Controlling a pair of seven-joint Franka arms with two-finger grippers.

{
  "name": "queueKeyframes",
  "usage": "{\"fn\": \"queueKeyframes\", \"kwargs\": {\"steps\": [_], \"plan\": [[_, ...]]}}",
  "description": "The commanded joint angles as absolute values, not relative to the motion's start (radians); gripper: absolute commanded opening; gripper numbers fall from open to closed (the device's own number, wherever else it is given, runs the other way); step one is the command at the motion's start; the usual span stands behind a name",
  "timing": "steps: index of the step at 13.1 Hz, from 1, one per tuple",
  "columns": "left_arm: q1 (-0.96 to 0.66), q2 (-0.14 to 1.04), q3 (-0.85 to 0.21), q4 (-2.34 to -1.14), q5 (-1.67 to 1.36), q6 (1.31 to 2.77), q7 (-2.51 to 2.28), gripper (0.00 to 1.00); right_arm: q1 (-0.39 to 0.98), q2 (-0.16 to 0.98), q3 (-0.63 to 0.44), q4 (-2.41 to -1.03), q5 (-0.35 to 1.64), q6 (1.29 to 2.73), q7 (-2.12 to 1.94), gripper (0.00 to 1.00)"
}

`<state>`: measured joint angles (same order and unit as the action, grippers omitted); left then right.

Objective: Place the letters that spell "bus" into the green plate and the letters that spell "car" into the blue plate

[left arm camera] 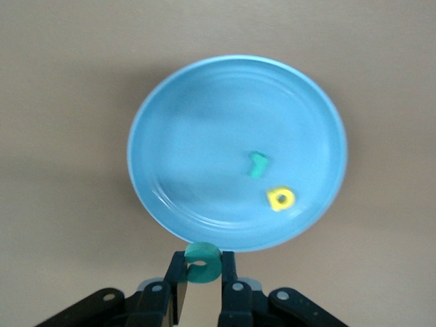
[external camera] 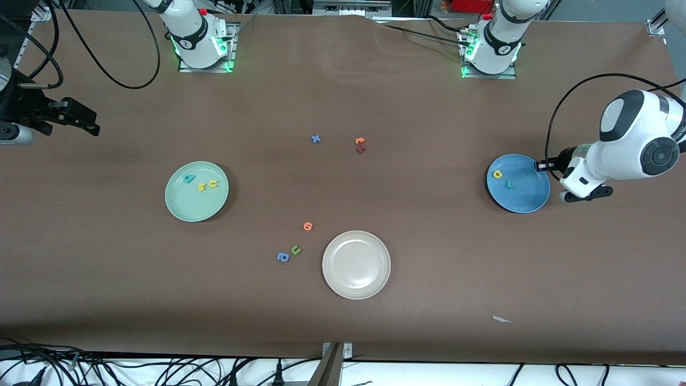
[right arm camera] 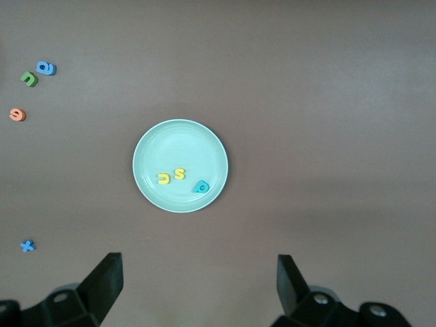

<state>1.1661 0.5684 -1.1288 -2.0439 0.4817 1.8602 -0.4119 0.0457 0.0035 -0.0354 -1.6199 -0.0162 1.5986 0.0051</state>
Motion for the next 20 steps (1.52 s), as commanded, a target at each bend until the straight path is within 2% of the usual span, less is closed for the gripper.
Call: {"fn": "queueKeyframes", "kwargs": {"steps": [1, 2, 3, 4, 5, 6, 9, 12, 17, 19, 20], "plan": [[1.114, 0.630, -1.085, -2.029, 0.549, 1.888, -0.411, 0.12, 0.048, 0.003, -0.034, -1.605, -0.023, 1.580, 0.011, 1.00], [1.100, 0.634, -1.071, -2.026, 0.548, 1.900, -0.414, 0.14, 0.048, 0.003, -0.034, -1.605, -0.023, 1.580, 0.011, 1.00], [1.080, 0.640, -1.049, -2.005, 0.548, 1.901, -0.414, 0.23, 0.048, 0.002, -0.034, -1.605, -0.023, 1.580, 0.011, 1.00], [1.062, 0.643, -1.034, -1.996, 0.548, 1.901, -0.414, 0.45, 0.048, 0.003, -0.034, -1.605, -0.023, 1.580, 0.011, 1.00], [1.058, 0.643, -1.034, -1.981, 0.546, 1.895, -0.414, 0.59, 0.048, 0.003, -0.034, -1.605, -0.023, 1.580, 0.011, 1.00], [1.057, 0.640, -1.034, -1.965, 0.546, 1.888, -0.410, 0.69, 0.048, 0.002, -0.034, -1.605, -0.023, 1.580, 0.011, 1.00], [1.043, 0.637, -1.037, -1.898, 0.542, 1.836, -0.407, 0.74, 0.046, 0.002, -0.034, -1.605, -0.023, 1.580, 0.009, 1.00], [0.967, 0.637, -1.042, -1.729, 0.525, 1.637, -0.403, 0.78, 0.048, 0.002, -0.034, -1.605, -0.023, 1.580, 0.011, 1.00], [0.867, 0.641, -1.037, -1.490, 0.479, 1.430, -0.403, 0.82, 0.048, 0.002, -0.034, -1.605, -0.023, 1.574, 0.011, 1.00], [0.821, 0.649, -1.025, -1.412, 0.477, 1.376, -0.388, 0.99, 0.048, 0.002, -0.034, -1.605, -0.023, 1.574, 0.009, 1.00], [0.766, 0.647, -0.973, -1.369, 0.476, 1.344, -0.364, 1.00, 0.048, 0.000, -0.034, -1.605, -0.023, 1.574, 0.009, 1.00]]}}
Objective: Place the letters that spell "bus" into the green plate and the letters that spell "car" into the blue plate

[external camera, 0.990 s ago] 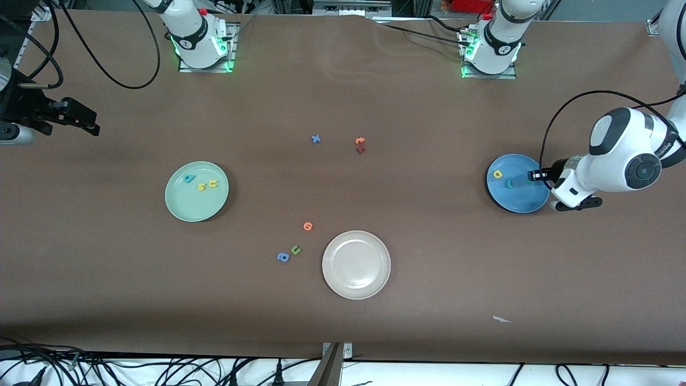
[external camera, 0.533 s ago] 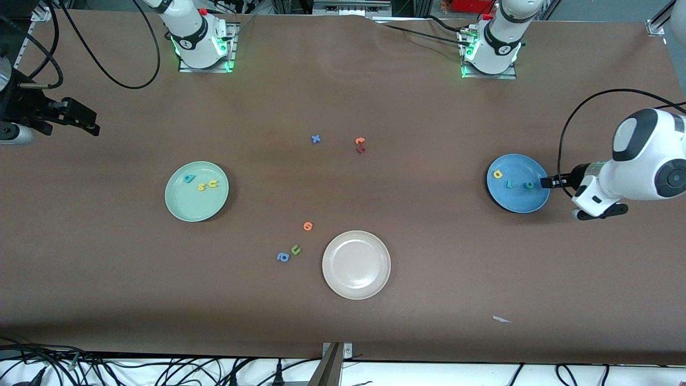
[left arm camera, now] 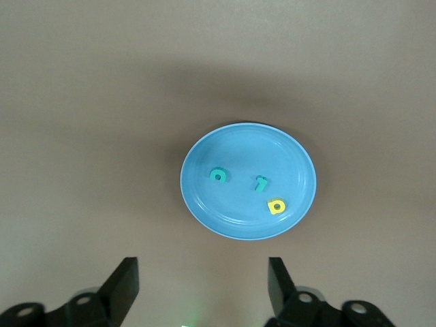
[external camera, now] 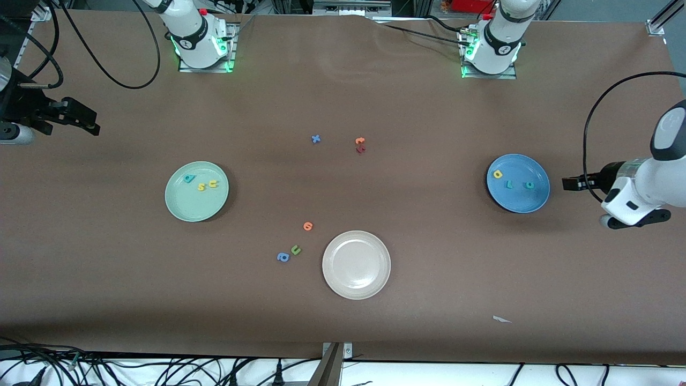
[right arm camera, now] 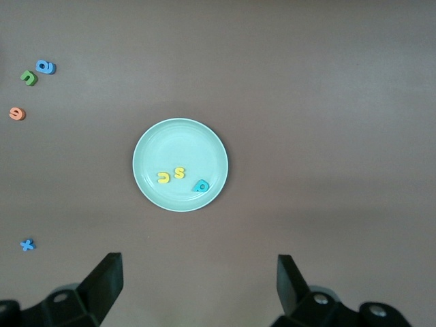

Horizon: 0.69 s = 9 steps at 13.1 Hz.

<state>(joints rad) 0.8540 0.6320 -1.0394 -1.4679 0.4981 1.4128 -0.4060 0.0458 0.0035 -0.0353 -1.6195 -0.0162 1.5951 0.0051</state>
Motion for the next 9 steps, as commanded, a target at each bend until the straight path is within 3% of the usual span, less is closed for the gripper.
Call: {"fn": "queueKeyframes", "kwargs": {"steps": [1, 5, 7, 9], "plan": [[0.667, 0.647, -0.883, -1.305, 0.460, 1.297, -0.338, 1.00, 0.048, 0.000, -0.034, -1.605, -0.023, 1.574, 0.009, 1.00], [0.271, 0.631, -0.346, -1.056, 0.162, 1.181, -0.255, 1.00, 0.048, 0.000, -0.034, -1.605, -0.023, 1.572, 0.009, 1.00], [0.126, 0.595, -0.127, -1.051, 0.050, 1.181, -0.209, 1.00, 0.046, 0.000, -0.034, -1.606, -0.023, 1.572, 0.009, 1.00], [0.069, 0.557, -0.013, -1.055, -0.068, 1.187, -0.180, 1.00, 0.048, 0.000, -0.034, -1.606, -0.023, 1.572, 0.009, 1.00]]}}
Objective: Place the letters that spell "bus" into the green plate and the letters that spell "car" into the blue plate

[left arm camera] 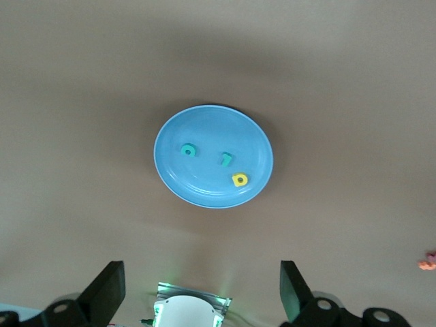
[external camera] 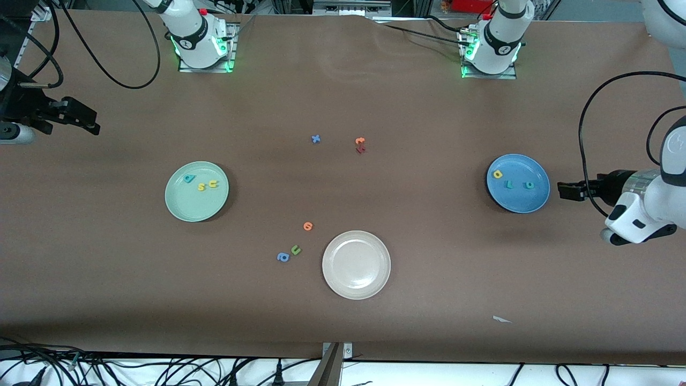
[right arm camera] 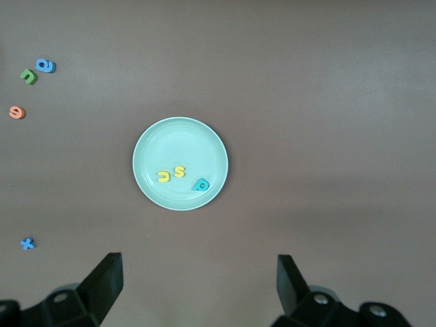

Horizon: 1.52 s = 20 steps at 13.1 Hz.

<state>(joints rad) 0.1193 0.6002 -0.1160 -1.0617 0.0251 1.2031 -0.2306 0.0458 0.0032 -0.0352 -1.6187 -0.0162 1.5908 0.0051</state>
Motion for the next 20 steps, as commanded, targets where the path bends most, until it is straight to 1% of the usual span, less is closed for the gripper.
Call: {"fn": "queueKeyframes", "kwargs": {"steps": [1, 2, 3, 7, 9, 10, 12, 15, 18, 20], "plan": [[0.068, 0.546, -0.009, -1.058, -0.096, 1.201, -0.179, 1.00, 0.048, 0.000, -0.034, -1.606, -0.023, 1.572, 0.009, 1.00], [0.066, 0.525, -0.009, -1.068, -0.098, 1.228, -0.179, 1.00, 0.046, 0.000, -0.035, -1.606, -0.021, 1.572, 0.008, 1.00], [0.066, 0.493, -0.011, -1.110, -0.104, 1.270, -0.179, 1.00, 0.046, 0.000, -0.035, -1.606, -0.021, 1.572, 0.008, 1.00], [0.051, 0.280, -0.009, -1.415, -0.104, 1.523, -0.157, 1.00, 0.048, 0.000, -0.035, -1.606, -0.021, 1.572, 0.008, 1.00], [0.043, 0.189, -0.009, -1.529, -0.104, 1.635, -0.155, 1.00, 0.048, 0.000, -0.035, -1.606, -0.021, 1.572, 0.008, 1.00], [0.043, 0.163, -0.009, -1.554, -0.106, 1.663, -0.155, 1.00, 0.046, -0.002, -0.035, -1.606, -0.021, 1.572, 0.008, 1.00], [0.043, 0.135, -0.009, -1.566, -0.130, 1.683, -0.153, 1.00, 0.046, 0.000, -0.035, -1.606, -0.021, 1.572, 0.008, 1.00], [0.031, 0.089, -0.006, -1.568, -0.130, 1.681, -0.153, 1.00, 0.046, 0.000, -0.035, -1.606, -0.021, 1.572, -0.001, 1.00], [0.008, 0.025, -0.003, -1.618, -0.130, 1.681, -0.153, 1.00, 0.046, 0.000, -0.037, -1.606, -0.021, 1.572, 0.006, 1.00], [0.018, 0.020, -0.005, -1.608, -0.130, 1.681, -0.155, 1.00, 0.046, 0.000, -0.037, -1.606, -0.021, 1.572, 0.003, 1.00]]}}
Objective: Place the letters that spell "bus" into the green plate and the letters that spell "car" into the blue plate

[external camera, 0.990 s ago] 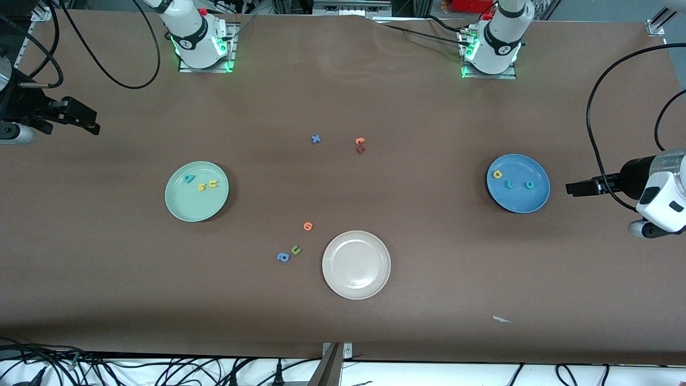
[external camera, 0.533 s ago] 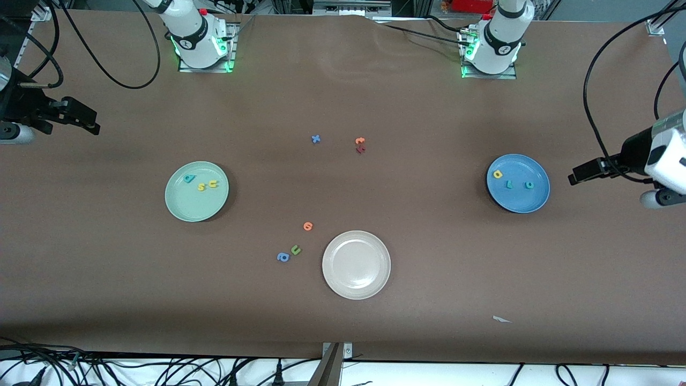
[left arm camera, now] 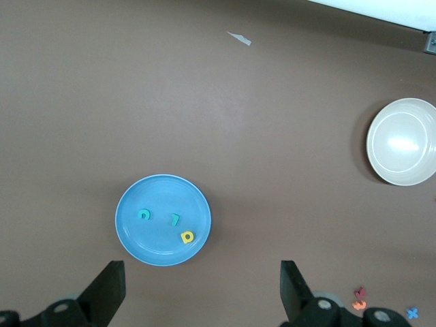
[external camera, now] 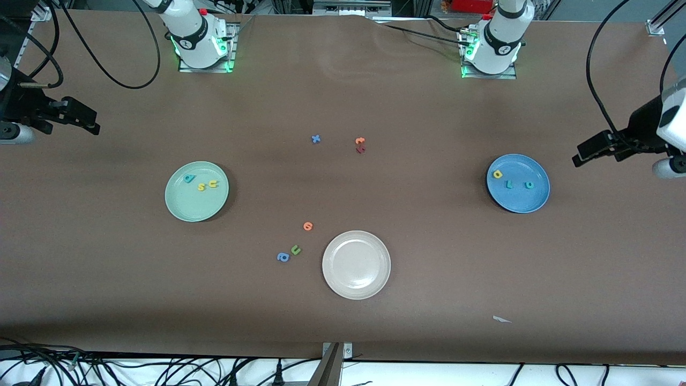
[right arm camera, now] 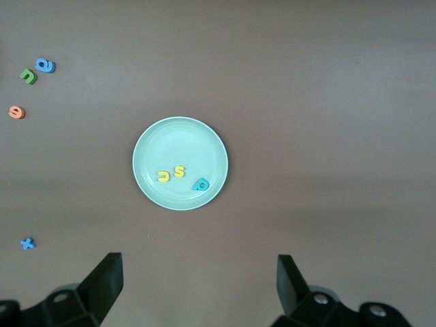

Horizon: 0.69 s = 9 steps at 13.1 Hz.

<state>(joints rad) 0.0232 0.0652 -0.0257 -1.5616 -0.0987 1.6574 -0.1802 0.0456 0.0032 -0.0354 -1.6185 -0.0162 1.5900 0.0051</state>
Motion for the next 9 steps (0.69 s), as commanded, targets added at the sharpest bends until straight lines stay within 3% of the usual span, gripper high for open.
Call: {"fn": "queueKeyframes", "kwargs": {"steps": [1, 9], "plan": [[0.032, 0.031, -0.008, -1.608, -0.130, 1.681, -0.153, 1.00, 0.046, 0.000, -0.037, -1.606, -0.021, 1.572, 0.003, 1.00], [0.038, 0.032, -0.006, -1.597, -0.132, 1.675, -0.161, 1.00, 0.046, 0.000, -0.037, -1.606, -0.021, 1.572, -0.002, 1.00]]}}
